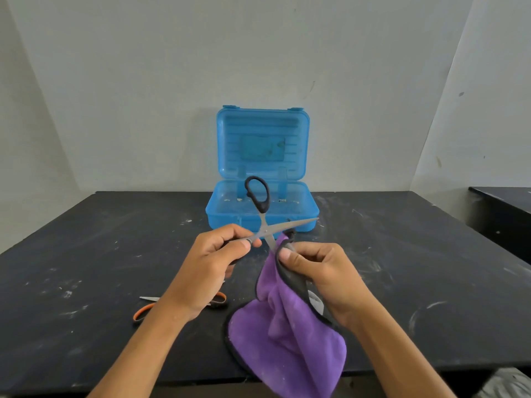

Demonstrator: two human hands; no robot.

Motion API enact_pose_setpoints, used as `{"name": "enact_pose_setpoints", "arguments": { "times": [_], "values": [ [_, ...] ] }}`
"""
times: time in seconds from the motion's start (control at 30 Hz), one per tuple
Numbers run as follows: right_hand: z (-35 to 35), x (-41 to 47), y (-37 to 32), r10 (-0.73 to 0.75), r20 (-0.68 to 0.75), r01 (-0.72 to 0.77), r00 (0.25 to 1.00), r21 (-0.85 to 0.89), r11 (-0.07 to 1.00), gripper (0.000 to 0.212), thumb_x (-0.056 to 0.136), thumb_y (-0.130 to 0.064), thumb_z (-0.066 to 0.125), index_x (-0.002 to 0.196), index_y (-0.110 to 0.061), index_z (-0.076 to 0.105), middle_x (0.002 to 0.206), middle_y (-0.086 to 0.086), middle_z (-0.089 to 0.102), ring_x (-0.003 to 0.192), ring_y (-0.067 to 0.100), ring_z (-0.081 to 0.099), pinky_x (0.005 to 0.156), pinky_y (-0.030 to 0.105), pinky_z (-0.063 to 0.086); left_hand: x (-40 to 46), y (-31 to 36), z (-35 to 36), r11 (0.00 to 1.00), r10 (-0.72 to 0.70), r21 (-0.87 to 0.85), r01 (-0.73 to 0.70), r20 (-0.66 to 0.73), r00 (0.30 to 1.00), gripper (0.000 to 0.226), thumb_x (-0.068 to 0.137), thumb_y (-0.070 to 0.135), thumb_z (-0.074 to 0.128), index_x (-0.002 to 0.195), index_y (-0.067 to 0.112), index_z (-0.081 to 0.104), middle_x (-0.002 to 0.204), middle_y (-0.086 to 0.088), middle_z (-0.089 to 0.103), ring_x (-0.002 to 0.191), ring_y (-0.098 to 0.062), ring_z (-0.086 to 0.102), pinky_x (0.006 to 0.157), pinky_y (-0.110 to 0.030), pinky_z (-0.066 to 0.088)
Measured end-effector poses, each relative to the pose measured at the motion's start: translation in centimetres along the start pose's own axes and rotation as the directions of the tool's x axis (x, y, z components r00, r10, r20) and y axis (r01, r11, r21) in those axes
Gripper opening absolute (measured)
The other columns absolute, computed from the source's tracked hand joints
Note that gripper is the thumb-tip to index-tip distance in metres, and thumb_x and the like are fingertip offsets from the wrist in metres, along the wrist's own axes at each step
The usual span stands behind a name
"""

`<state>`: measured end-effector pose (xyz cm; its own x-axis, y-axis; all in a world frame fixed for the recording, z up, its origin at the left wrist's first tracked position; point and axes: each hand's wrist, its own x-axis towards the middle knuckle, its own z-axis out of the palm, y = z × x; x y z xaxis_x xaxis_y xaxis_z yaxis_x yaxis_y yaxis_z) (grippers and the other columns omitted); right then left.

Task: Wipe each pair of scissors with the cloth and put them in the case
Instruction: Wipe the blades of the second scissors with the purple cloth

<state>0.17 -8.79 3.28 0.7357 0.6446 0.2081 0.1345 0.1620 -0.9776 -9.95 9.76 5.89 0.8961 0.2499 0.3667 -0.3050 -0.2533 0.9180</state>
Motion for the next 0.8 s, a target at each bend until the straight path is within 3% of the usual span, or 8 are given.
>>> {"name": "enact_pose_setpoints", "arguments": {
  "times": [0.1, 0.2, 0.33, 0.6, 0.8],
  "values": [
    [1.1, 0.3, 0.4, -0.018, -0.025, 0.018, 1.0, -0.004, 1.0, 0.033, 0.088, -0.046, 0.078, 0.093, -0.014, 0.084, 0.088, 0.01, 0.08, 0.084, 0.02, 0.072, 0.079, 0.036, 0.058, 0.0, 0.3, 0.5, 0.998, 0.038, 0.05, -0.041, 0.062, 0.997, 0.02, 0.092, 0.021, 0.054, 0.091, 0.011, 0.072, 0.058, 0.005, 0.044, 0.049, -0.007, 0.033, 0.046, -0.02, 0.026],
    [2.2, 0.2, 1.1, -0.004, -0.11, 0.008, 0.994, 0.037, 0.999, 0.032, 0.089, -0.048, 0.077, 0.094, -0.017, 0.084, 0.087, 0.01, 0.081, 0.08, 0.021, 0.075, 0.075, 0.035, 0.06, 0.0, 0.3, 1.0, 0.992, 0.073, 0.097, -0.08, 0.079, 0.994, 0.019, 0.098, 0.007, 0.054, 0.089, 0.006, 0.071, 0.058, 0.017, 0.054, 0.048, 0.001, 0.046, 0.048, -0.008, 0.036],
    [3.2, -0.1, 1.8, 0.063, -0.156, -0.032, 0.986, 0.194, 0.981, 0.029, 0.094, -0.042, 0.073, 0.092, -0.015, 0.083, 0.086, 0.014, 0.079, 0.076, 0.025, 0.076, 0.07, 0.036, 0.061, 0.1, 0.3, 1.2, 0.984, 0.094, 0.144, -0.105, 0.077, 0.993, 0.021, 0.099, 0.001, 0.054, 0.087, 0.007, 0.07, 0.054, 0.019, 0.053, 0.047, 0.002, 0.046, 0.047, -0.007, 0.036],
    [3.1, 0.0, 1.2, 0.0, -0.138, 0.023, 0.99, 0.169, 0.985, 0.023, 0.095, -0.032, 0.072, 0.097, -0.011, 0.083, 0.095, 0.02, 0.079, 0.085, 0.028, 0.076, 0.075, 0.037, 0.062, -0.2, -0.2, 1.1, 0.981, 0.162, 0.113, -0.156, -0.048, 0.986, 0.016, 0.093, 0.014, 0.057, 0.084, 0.004, 0.066, 0.054, 0.013, 0.049, 0.045, -0.003, 0.04, 0.046, -0.01, 0.031],
    [2.6, -0.8, 1.5, 0.003, -0.156, 0.012, 0.988, 0.095, 0.995, 0.027, 0.094, -0.038, 0.072, 0.088, -0.013, 0.081, 0.088, 0.023, 0.077, 0.079, 0.038, 0.074, 0.076, 0.049, 0.062, -0.6, -1.0, 1.8, 0.979, 0.169, 0.132, -0.156, -0.095, 0.981, 0.015, 0.098, 0.002, 0.056, 0.088, 0.006, 0.067, 0.056, 0.014, 0.054, 0.048, -0.002, 0.046, 0.047, -0.009, 0.034]
  ]
}}
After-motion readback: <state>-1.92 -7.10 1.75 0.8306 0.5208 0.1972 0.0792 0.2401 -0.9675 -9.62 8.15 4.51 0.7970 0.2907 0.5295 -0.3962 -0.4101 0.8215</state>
